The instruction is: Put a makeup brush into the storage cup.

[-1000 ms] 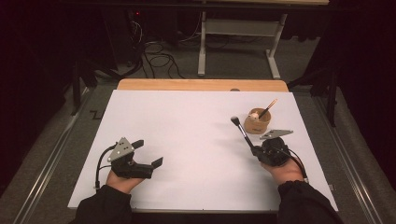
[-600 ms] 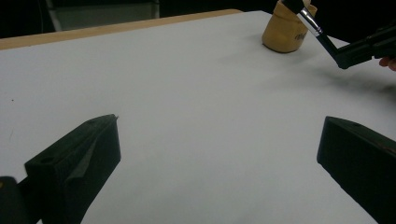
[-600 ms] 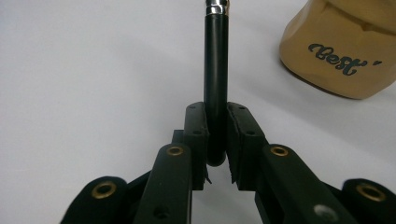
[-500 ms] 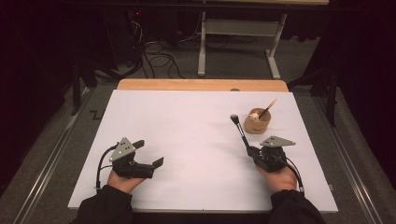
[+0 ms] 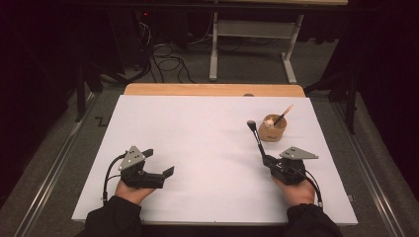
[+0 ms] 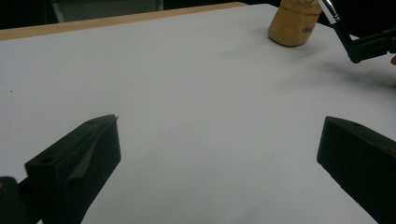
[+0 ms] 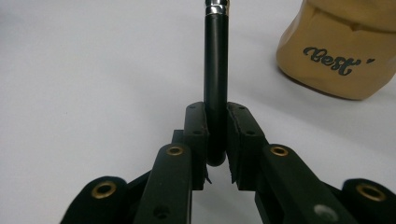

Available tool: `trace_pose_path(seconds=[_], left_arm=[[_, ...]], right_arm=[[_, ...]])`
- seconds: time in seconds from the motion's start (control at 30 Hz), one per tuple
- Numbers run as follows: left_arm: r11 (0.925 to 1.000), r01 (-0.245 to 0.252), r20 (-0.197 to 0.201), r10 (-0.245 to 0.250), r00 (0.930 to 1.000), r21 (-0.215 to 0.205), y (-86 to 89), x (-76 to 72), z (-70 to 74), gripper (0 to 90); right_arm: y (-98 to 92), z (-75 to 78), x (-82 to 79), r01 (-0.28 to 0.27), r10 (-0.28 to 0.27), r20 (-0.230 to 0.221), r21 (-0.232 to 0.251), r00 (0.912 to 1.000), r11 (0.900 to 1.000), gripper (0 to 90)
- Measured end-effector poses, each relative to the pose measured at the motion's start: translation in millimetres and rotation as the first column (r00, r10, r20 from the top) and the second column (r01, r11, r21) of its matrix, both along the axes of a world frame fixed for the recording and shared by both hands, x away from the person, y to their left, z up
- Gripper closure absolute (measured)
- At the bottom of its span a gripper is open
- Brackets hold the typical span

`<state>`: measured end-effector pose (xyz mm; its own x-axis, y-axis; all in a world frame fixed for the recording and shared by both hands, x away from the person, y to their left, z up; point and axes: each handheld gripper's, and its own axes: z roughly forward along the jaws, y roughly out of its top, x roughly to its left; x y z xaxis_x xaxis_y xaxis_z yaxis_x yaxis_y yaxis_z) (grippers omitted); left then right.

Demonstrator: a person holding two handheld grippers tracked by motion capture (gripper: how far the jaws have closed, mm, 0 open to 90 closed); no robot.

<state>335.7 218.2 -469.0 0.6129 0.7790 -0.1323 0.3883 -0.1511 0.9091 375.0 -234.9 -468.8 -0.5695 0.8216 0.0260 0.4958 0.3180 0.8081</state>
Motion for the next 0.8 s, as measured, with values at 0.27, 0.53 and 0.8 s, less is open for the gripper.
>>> trace_pose_path(seconds=[0.27, 0.53, 0.8], left_arm=[[1.0000, -0.007, -0.009, 0.007, 0.9999, -0.006, 0.6, 0.4, -0.6, 0.3], [0.9997, -0.014, 0.012, 0.014, 0.9998, -0.020, 0.3, -1.3, 0.7, 0.2], [0.9997, -0.003, 0.021, 0.003, 0.9998, -0.024, -2.1, -2.8, 1.3, 0.1]], right_arm=[[-3.2, 2.2, -1.8, -0.006, 0.003, 0.058, 0.047, 0.9983, 0.999, 80.8], [-3.5, 5.7, -5.0, -0.014, 0.005, 0.111, 0.077, 0.9938, 0.997, 80.7], [-1.5, 7.8, -7.4, -0.035, 0.022, 0.136, 0.095, 0.9905, 0.995, 80.8]])
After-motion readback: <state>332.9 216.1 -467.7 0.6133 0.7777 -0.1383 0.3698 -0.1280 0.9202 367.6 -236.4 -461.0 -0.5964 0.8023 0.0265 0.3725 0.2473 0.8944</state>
